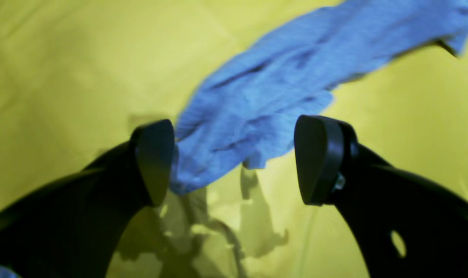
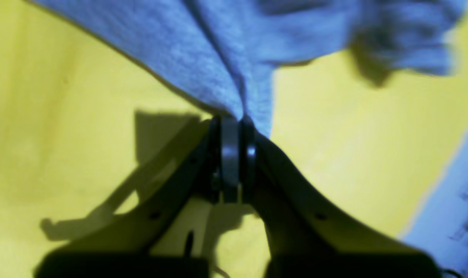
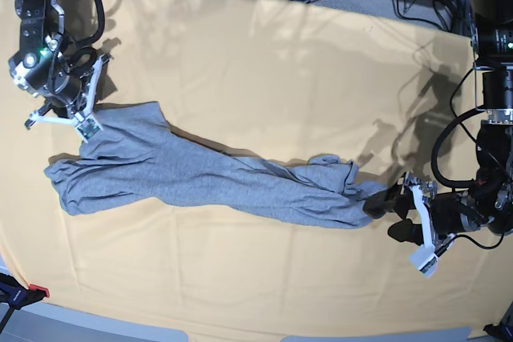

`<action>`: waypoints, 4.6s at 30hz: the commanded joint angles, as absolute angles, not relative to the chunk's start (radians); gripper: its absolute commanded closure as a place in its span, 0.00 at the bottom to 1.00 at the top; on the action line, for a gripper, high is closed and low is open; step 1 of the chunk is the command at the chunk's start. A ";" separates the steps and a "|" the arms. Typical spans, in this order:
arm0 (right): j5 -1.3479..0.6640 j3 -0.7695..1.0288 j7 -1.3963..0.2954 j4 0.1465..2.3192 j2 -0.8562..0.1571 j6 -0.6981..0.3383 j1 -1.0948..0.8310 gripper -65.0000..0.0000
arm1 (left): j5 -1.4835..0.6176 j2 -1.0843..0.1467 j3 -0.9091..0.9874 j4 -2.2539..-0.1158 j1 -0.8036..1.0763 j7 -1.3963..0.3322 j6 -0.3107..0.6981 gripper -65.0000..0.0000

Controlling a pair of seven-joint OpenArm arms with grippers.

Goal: Layout the t-shirt on the table in an organized manner, then fold the t-shirt properly
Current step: 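Release the t-shirt and regrasp its edge with both grippers, then lift and pull the t-shirt edge away from the body to spread it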

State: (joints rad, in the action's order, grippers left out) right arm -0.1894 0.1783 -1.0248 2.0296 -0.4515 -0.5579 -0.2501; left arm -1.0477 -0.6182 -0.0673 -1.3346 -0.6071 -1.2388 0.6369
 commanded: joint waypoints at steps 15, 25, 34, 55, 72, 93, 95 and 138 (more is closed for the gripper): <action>-0.442 0.577 -1.086 2.356 -0.482 -0.630 -0.646 1.00 | -1.345 -0.638 -0.056 -1.348 -0.640 -1.396 0.637 0.24; -0.439 0.585 -1.150 2.356 -0.482 -0.657 -0.781 1.00 | -1.484 -0.750 -0.056 -1.349 -0.640 -1.396 0.637 0.24; -0.359 0.585 -1.219 2.356 -0.490 -0.544 -0.826 1.00 | -1.484 -0.856 -0.056 -1.352 -0.572 -1.396 0.637 0.24; -0.343 0.647 -1.167 2.356 -0.518 -0.513 -0.825 1.00 | -1.235 -0.768 -0.056 -1.401 -0.185 -1.396 0.585 0.24; -0.340 0.647 -1.163 2.356 -0.519 -0.516 -0.819 1.00 | -1.022 -0.501 -0.056 -1.401 -0.125 -1.327 0.501 0.31; -0.335 0.648 -1.103 2.356 -0.520 -0.587 -0.811 1.00 | -1.484 -0.723 -0.056 -1.538 -0.207 -1.396 0.637 1.00; -0.336 0.648 -1.108 2.356 -0.532 -0.586 -0.812 1.00 | -1.484 -0.751 -0.056 -1.542 -0.216 -1.396 0.638 1.00; -1.037 0.675 -1.396 2.356 -0.682 -0.698 -1.188 1.00 | -1.484 -1.036 -0.056 -1.888 -0.091 -1.396 0.606 1.00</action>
State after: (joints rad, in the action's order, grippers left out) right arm -1.0336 0.6651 -1.3891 2.3444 -0.6704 -0.6964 -1.1770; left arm -1.4635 -1.0111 -0.0669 -1.8755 -0.0780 -1.4055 0.6094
